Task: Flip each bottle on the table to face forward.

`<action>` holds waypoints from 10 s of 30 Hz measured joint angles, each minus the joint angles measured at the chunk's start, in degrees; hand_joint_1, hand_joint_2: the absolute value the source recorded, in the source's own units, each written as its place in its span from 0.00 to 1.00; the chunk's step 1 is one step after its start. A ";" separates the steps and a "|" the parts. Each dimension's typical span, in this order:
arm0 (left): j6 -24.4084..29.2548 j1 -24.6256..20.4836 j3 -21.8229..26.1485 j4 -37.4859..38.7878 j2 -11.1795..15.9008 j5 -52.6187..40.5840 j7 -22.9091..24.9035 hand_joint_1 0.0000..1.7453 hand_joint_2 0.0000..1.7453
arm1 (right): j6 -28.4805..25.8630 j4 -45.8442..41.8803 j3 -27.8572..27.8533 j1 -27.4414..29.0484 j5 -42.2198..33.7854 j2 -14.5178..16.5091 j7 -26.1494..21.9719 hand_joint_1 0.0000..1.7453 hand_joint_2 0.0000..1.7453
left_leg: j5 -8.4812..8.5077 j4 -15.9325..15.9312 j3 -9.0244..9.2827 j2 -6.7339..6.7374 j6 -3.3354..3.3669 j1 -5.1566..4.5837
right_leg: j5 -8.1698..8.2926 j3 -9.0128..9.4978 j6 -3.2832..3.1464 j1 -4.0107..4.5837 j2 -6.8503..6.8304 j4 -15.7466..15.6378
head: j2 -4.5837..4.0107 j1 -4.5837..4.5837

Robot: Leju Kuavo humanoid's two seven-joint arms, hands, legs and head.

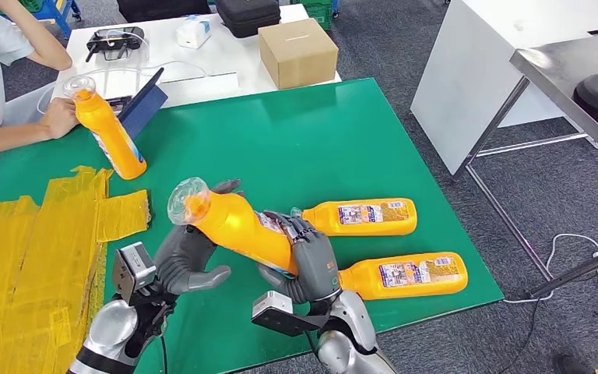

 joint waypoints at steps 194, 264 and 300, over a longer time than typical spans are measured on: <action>52.16 -5.48 18.45 18.68 -1.55 -84.85 25.44 0.00 1.00 | -3.85 -27.83 -5.50 6.16 0.76 -8.45 2.97 0.00 1.00 | 0.01 0.02 -0.06 -0.06 0.02 -0.03 | 0.01 -0.06 0.01 -0.01 -0.13 0.04 | 0.00 0.01; 15.72 -2.28 8.83 2.63 -4.13 -7.25 -1.10 0.00 1.00 | 26.36 29.45 -9.35 -28.44 14.82 -18.85 9.68 0.00 1.00 | 0.17 0.05 -0.08 -0.09 0.29 -0.20 | 0.12 -0.01 0.15 -0.16 -0.18 0.05 | 0.00 -0.02; 17.09 -2.68 8.92 4.57 -3.90 -6.54 -1.90 0.00 1.00 | 30.72 30.02 3.11 -28.70 5.64 -20.69 11.77 0.00 1.00 | 0.16 0.06 -0.12 -0.10 0.30 -0.22 | 0.14 -0.03 0.17 -0.18 -0.19 0.05 | 0.00 -0.02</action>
